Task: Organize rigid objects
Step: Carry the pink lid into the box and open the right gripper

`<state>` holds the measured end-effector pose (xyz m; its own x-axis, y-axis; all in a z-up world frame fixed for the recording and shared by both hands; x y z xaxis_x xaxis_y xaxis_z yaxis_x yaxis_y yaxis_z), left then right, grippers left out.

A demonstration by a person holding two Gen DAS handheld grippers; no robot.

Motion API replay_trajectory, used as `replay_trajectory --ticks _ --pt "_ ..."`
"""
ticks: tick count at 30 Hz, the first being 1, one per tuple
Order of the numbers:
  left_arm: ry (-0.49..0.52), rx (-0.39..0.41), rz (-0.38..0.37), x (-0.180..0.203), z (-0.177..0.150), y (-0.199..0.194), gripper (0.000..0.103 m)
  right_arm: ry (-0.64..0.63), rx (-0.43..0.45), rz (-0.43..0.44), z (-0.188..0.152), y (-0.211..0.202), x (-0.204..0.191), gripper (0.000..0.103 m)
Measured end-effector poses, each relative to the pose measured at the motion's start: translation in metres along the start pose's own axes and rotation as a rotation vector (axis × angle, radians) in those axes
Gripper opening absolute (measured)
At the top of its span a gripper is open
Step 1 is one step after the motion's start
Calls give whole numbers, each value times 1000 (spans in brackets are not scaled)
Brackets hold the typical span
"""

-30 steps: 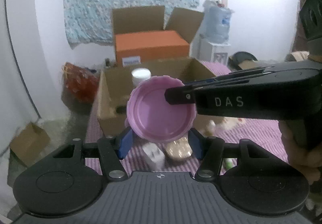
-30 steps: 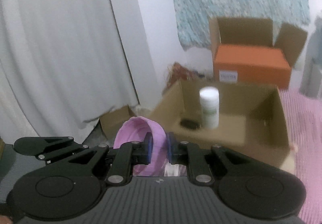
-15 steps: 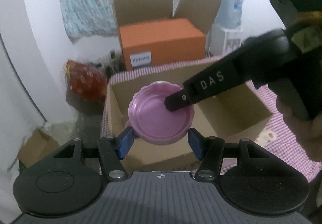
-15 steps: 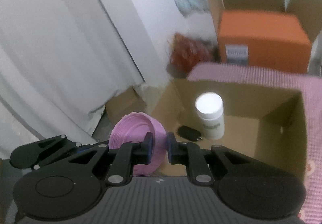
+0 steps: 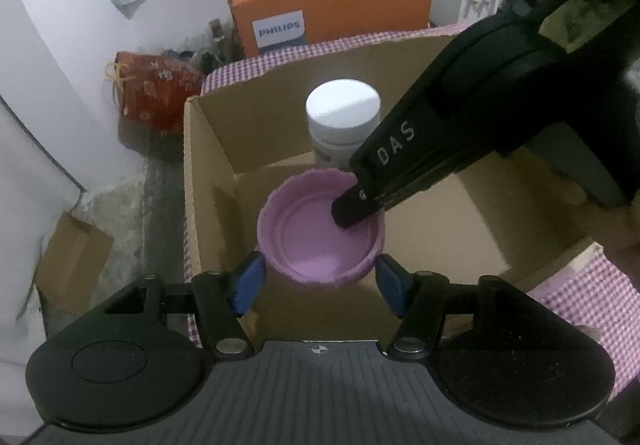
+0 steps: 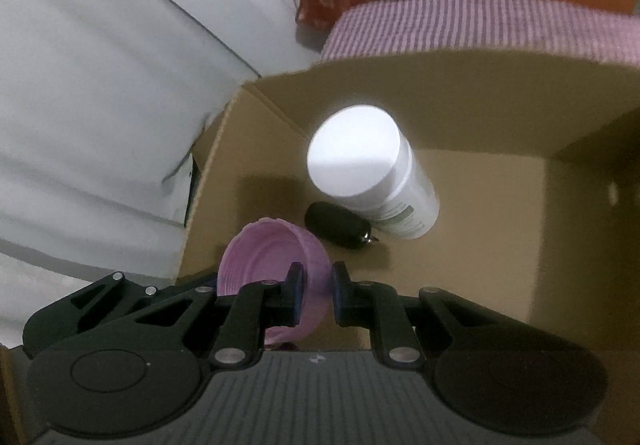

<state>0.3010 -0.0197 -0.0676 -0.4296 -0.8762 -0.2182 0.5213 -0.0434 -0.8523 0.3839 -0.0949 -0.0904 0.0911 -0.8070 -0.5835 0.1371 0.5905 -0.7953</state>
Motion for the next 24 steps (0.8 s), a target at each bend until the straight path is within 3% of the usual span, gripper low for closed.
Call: replay_trajectory --ticks 4,9,14,18,24 --pt "13 -8 12 -2 1 2 69 11 -57 -5 -2 22 2 16" --pt "22 -10 14 0 2 2 70 17 -123 -32 -9 51 2 16" --pt "17 -2 17 -1 2 -1 70 34 -180 -58 -15 65 2 26" --pt "-6 39 16 -4 3 -13 70 26 -132 -59 -11 52 -1 49" --pt "-54 143 6 -4 -2 -55 70 0 -22 13 -16 -5 -20 51"
Point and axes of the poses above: each gripper's, at about its wrist camera, not at the fingertips, and y roughly the way its jaws point, x to its right, z to its top, the point moved 8 cm from there along y, roughly the way its jaws point, and after that the axes turned 13 degrees about y, right-handed, at the moved point
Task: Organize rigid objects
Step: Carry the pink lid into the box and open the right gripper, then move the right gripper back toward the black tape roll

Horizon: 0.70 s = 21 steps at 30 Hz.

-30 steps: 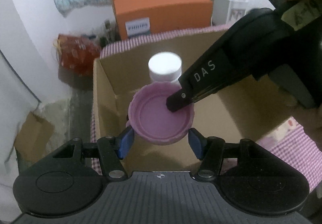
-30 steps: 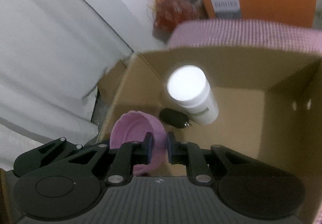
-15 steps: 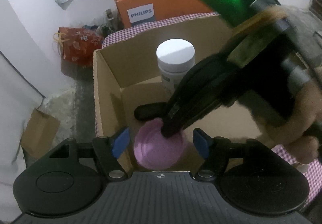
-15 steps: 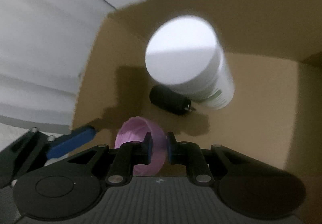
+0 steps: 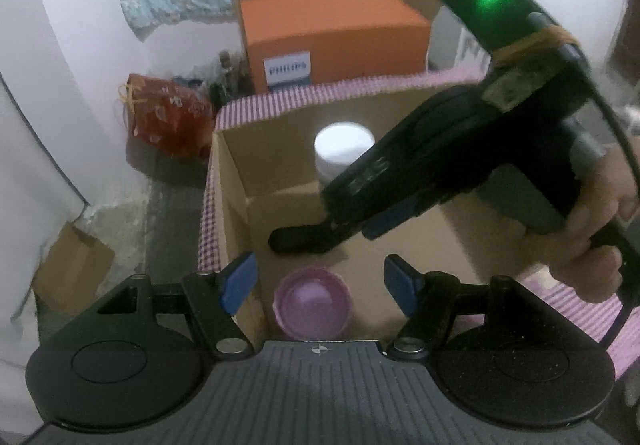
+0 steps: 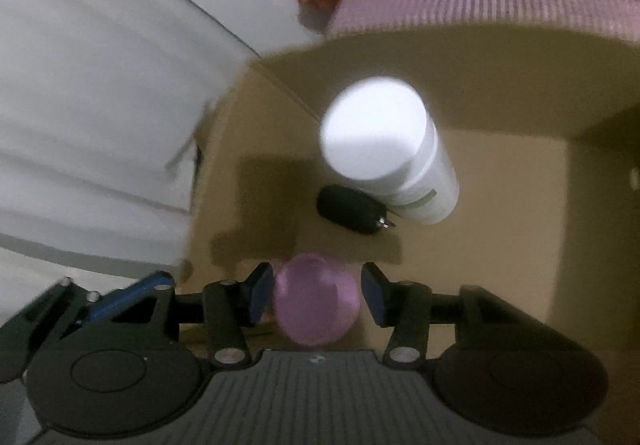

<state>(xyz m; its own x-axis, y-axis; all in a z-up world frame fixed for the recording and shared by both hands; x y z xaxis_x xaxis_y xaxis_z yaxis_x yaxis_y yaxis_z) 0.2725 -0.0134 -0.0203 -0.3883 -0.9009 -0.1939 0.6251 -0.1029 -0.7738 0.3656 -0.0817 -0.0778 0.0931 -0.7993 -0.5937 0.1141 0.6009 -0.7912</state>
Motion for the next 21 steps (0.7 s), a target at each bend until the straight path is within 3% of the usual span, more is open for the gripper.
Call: replay_trajectory --ticks 4,6,11,16,21 --pt "-7 90 -4 7 -6 -39 73 -39 100 66 -19 -53 -11 52" --pt "-10 125 -5 12 -12 -55 77 -57 140 109 -35 -81 -15 57" --pt "-17 180 -13 27 -38 -86 85 -134 279 185 -96 -147 -20 59" --pt "-37 158 -20 41 -77 -90 87 -174 385 240 -165 -174 -13 62" --pt "-60 82 -13 52 -122 -71 88 -148 383 226 -206 -154 0 62"
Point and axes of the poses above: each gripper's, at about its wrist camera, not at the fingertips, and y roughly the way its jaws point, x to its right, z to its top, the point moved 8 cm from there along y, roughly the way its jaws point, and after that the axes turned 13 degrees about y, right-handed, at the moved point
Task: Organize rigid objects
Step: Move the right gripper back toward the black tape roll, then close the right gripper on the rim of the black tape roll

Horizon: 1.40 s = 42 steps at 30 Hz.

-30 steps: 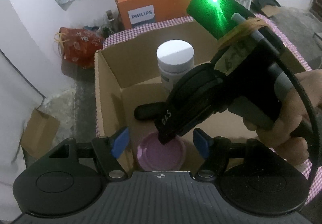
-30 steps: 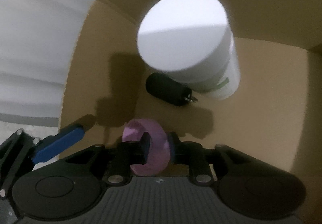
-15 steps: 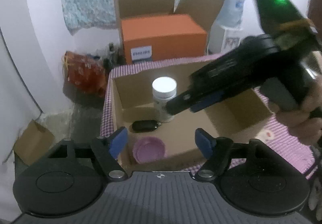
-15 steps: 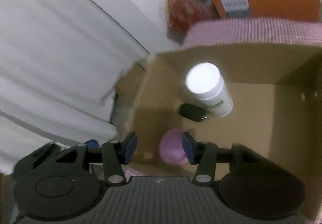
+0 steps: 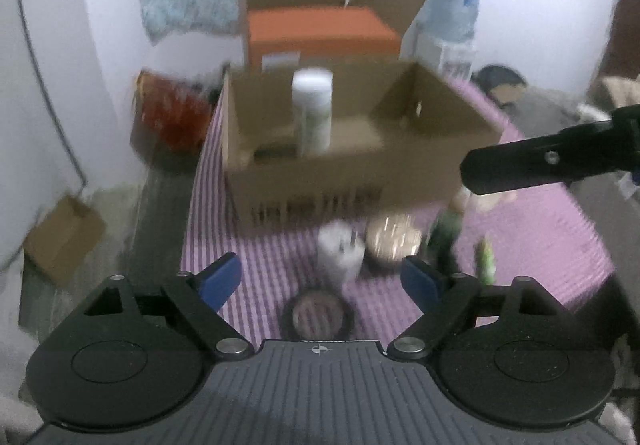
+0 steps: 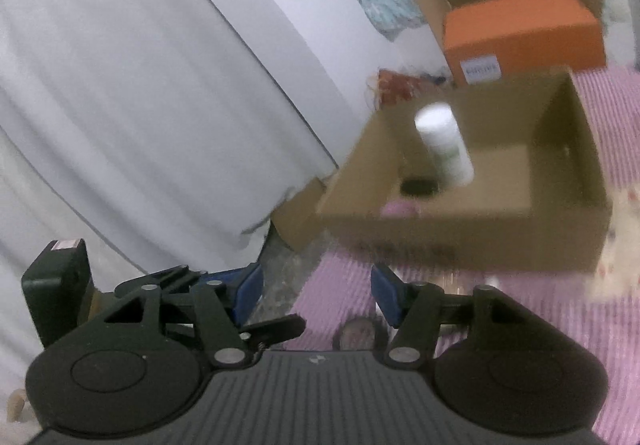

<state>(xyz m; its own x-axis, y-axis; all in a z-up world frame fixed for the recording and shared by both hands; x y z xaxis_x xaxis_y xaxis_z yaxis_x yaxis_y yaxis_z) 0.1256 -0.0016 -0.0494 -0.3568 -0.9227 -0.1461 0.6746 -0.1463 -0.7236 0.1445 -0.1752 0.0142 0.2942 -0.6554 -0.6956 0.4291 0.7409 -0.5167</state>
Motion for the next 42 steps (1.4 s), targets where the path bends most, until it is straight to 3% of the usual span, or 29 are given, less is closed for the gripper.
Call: replay_trajectory --ticks 6,13,20,33,37,42 --pt "-46 -76 9 8 -40 34 88 75 -60 -76 -38 44 32 62" --pt "-50 -82 22 11 -51 58 82 71 -109 -163 -53 86 51 56" --pt "-52 -91 16 11 -54 71 73 36 -141 -197 -65 117 57 46" --pt "-49 -129 -10 12 -60 90 65 2 -170 -239 -68 143 60 31" --pt "-47 -126 -7 12 -61 90 65 -17 -166 -245 -68 149 59 22" --pt "-45 -130 -2 14 -60 88 65 -36 -159 -256 -70 150 55 20"
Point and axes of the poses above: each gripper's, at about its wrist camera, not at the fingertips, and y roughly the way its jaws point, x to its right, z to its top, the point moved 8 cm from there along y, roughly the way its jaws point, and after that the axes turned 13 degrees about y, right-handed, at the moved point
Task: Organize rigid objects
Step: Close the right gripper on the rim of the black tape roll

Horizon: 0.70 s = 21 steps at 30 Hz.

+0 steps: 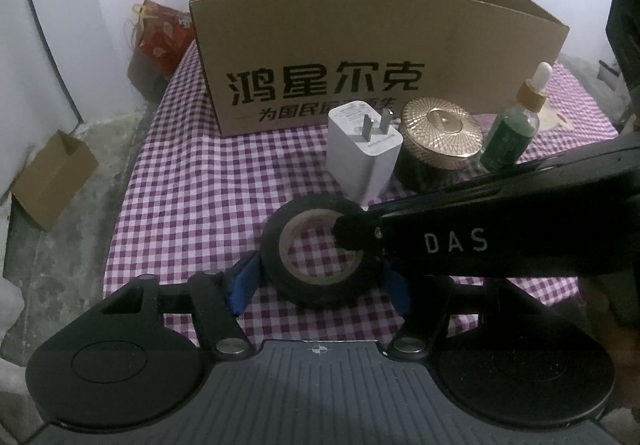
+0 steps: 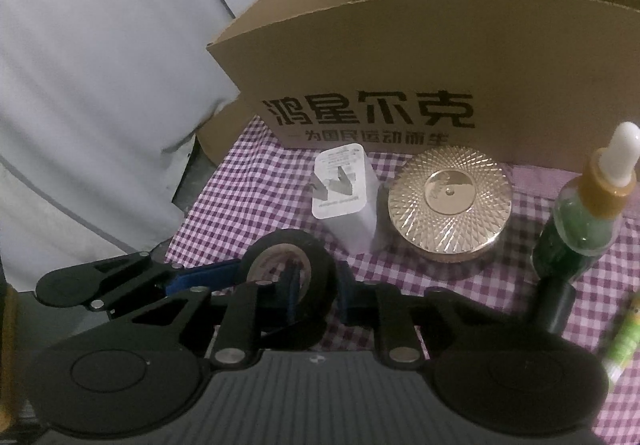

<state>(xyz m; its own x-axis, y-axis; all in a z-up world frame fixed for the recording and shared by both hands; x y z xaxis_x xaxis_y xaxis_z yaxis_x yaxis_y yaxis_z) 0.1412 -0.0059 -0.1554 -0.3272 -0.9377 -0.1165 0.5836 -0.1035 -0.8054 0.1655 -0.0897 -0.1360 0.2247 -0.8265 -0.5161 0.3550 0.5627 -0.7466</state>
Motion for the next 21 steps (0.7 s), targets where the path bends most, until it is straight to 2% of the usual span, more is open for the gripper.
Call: replay_trajectory --ticks 8,21 --pt "-2 23 13 3 2 -18 65 -14 16 8 -5 -4 -7 20" --pt "17 124 71 7 20 -75 65 -68 117 43 0 -52 -36 21"
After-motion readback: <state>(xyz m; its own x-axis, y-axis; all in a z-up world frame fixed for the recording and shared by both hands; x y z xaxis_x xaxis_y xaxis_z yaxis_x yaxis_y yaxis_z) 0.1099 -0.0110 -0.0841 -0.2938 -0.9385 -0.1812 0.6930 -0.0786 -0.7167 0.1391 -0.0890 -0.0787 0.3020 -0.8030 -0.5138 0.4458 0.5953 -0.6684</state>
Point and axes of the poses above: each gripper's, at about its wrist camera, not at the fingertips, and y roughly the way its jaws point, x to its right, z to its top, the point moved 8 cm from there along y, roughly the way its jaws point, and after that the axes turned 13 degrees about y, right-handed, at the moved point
